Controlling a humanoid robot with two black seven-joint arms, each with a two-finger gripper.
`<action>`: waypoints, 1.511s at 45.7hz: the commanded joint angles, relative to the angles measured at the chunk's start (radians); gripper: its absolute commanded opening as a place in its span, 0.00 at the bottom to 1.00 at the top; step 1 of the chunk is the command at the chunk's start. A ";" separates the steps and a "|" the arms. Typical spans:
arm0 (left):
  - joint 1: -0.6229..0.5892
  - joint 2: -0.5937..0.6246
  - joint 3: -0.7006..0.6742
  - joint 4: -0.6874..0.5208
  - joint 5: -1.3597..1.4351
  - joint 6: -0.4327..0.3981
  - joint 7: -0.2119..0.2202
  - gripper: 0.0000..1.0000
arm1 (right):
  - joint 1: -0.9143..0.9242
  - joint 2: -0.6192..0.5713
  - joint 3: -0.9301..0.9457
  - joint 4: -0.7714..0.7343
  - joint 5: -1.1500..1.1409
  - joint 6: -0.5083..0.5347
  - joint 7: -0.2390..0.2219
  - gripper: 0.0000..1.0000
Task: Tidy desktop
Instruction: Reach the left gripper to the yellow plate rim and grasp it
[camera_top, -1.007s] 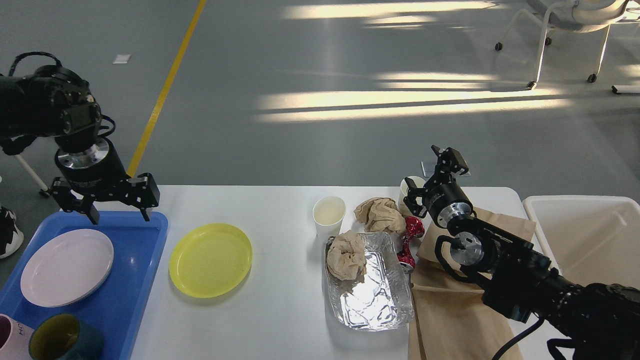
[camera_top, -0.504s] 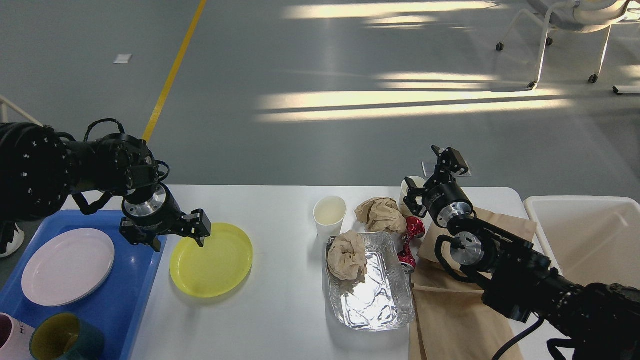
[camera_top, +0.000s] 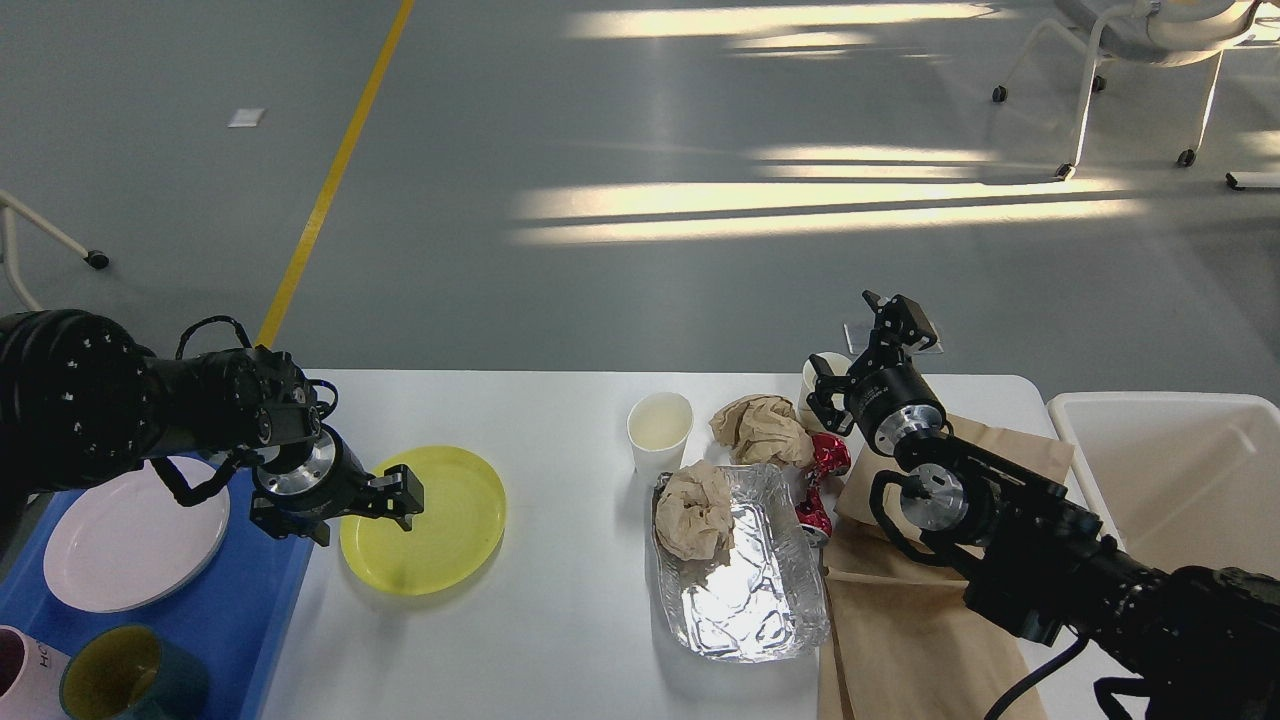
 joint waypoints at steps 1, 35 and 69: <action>0.017 0.000 -0.001 0.000 0.000 0.015 0.000 0.89 | 0.001 0.000 0.000 0.000 0.000 0.000 0.000 1.00; 0.123 0.003 -0.037 0.042 -0.028 0.067 0.000 0.86 | -0.001 0.000 0.000 0.000 0.000 0.000 0.000 1.00; 0.148 0.020 -0.047 0.042 -0.052 0.063 0.000 0.67 | 0.001 0.000 0.000 0.000 0.000 0.000 0.000 1.00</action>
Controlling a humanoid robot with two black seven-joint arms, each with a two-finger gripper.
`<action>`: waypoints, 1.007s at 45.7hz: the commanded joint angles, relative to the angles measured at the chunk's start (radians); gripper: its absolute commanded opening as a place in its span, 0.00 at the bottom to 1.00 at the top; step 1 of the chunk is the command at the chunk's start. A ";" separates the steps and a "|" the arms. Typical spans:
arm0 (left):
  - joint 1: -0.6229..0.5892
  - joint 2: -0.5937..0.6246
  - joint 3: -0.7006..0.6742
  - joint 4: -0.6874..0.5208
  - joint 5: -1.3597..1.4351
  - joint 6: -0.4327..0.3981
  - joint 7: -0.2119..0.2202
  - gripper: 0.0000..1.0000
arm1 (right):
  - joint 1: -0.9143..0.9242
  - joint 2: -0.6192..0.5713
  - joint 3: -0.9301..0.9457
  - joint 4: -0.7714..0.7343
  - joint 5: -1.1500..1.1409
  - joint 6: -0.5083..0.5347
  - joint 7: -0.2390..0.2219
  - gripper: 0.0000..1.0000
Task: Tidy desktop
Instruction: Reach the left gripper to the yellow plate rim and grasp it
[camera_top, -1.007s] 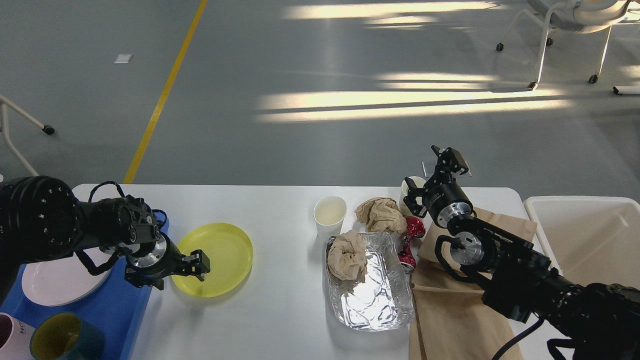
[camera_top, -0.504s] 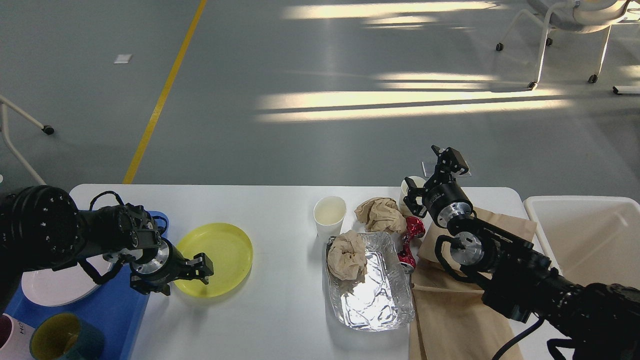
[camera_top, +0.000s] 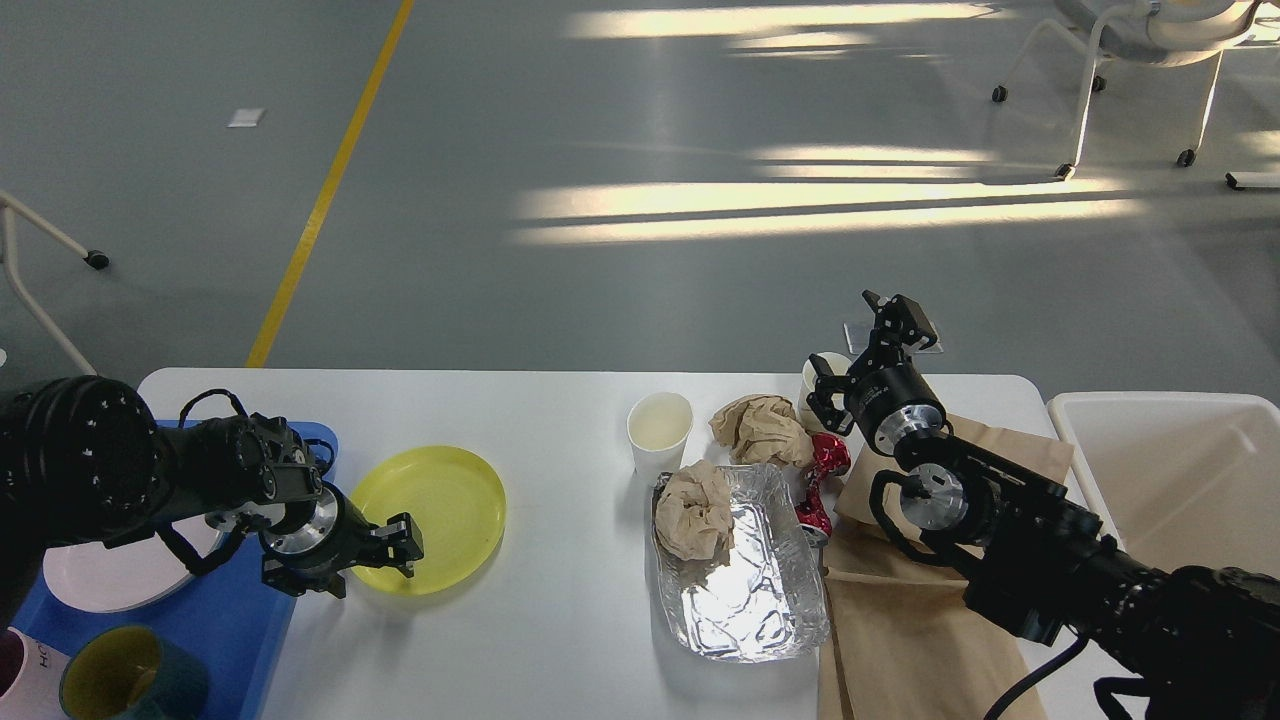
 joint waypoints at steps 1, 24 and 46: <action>0.001 0.013 0.001 0.000 0.000 0.000 -0.001 0.67 | 0.000 0.000 0.000 0.000 0.000 0.000 0.000 1.00; 0.003 0.013 0.004 0.011 0.002 0.007 0.000 0.61 | -0.001 0.000 0.000 0.000 0.000 0.000 0.000 1.00; 0.018 0.011 0.003 0.014 0.002 0.016 0.002 0.47 | 0.000 0.000 0.000 0.000 0.000 0.000 0.002 1.00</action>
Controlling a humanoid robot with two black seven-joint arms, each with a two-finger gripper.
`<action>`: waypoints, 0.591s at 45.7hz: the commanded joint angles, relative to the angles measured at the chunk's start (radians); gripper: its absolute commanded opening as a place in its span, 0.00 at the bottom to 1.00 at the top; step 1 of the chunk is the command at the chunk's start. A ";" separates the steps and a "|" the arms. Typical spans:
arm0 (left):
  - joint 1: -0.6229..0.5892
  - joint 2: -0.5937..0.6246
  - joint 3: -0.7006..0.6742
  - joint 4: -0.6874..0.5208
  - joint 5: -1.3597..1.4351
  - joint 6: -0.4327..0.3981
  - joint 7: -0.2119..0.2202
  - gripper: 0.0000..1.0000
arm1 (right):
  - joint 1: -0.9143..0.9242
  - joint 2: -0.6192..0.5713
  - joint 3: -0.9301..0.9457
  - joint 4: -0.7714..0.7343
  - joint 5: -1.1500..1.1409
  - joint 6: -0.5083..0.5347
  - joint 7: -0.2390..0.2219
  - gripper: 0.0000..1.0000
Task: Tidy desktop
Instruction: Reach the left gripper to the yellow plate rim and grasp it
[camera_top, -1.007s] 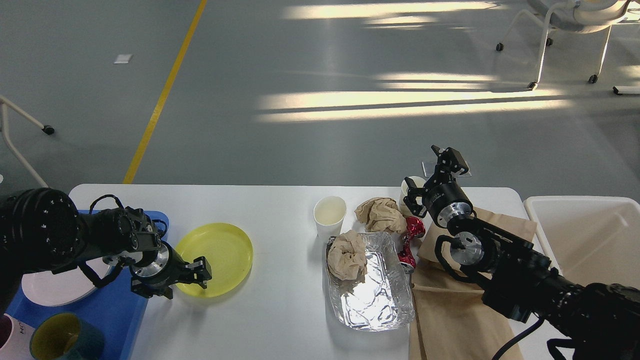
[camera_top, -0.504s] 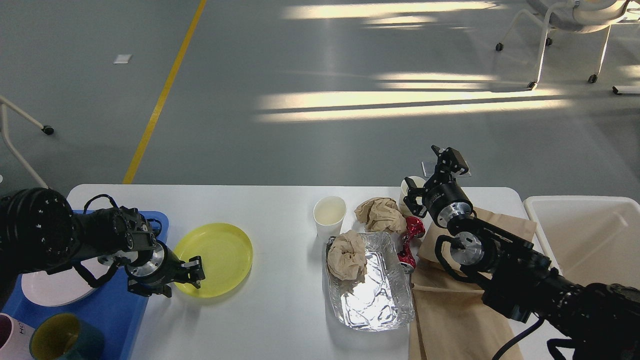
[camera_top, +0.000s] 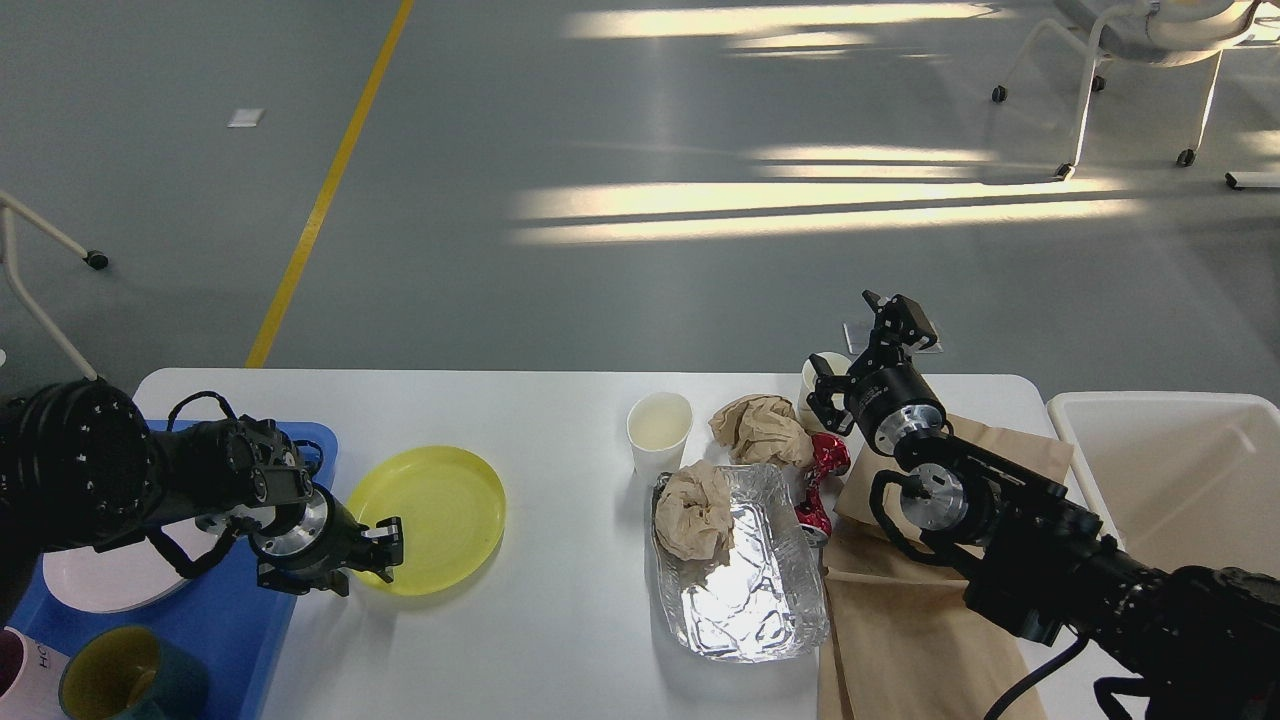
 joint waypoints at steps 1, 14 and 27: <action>0.005 0.003 -0.001 0.000 -0.001 0.020 0.002 0.47 | -0.001 0.000 0.000 0.000 0.000 0.000 0.000 1.00; 0.004 0.004 -0.001 0.000 -0.001 0.014 0.000 0.38 | -0.001 0.000 0.000 0.000 0.000 0.000 0.000 1.00; 0.002 0.004 0.005 0.000 0.002 0.000 0.020 0.28 | -0.001 0.000 0.000 0.000 0.000 0.000 0.000 1.00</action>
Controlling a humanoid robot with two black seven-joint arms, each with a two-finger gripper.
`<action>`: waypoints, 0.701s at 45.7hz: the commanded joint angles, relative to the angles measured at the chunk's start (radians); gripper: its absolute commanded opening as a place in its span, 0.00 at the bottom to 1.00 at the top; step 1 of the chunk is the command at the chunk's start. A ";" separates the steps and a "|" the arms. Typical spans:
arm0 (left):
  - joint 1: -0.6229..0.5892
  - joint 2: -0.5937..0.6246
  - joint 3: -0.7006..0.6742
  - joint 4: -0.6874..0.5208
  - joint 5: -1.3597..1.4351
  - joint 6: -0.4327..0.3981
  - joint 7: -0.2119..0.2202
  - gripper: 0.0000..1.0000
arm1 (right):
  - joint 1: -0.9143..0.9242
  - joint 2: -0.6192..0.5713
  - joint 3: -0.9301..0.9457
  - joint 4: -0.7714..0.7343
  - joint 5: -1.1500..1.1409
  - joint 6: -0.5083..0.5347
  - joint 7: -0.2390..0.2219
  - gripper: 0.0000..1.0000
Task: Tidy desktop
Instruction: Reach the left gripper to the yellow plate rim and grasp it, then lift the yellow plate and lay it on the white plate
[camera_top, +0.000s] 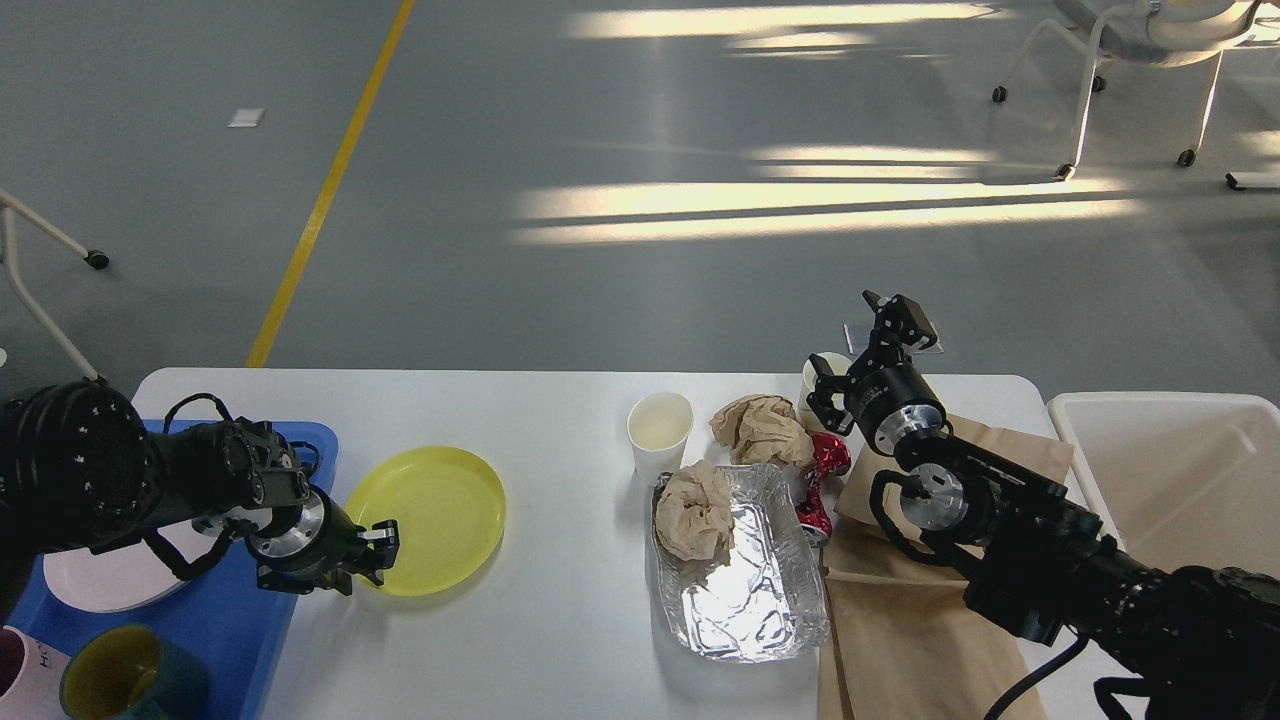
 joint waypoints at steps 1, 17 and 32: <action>-0.001 0.000 0.002 0.000 0.000 -0.003 0.021 0.28 | 0.000 0.000 0.000 0.000 0.000 0.000 0.001 1.00; -0.001 -0.002 0.005 0.000 0.002 -0.005 0.034 0.16 | 0.000 0.000 0.000 0.000 0.000 0.000 0.000 1.00; -0.009 0.000 0.005 0.000 0.002 -0.006 0.083 0.08 | -0.001 0.000 0.000 0.000 0.000 0.000 0.000 1.00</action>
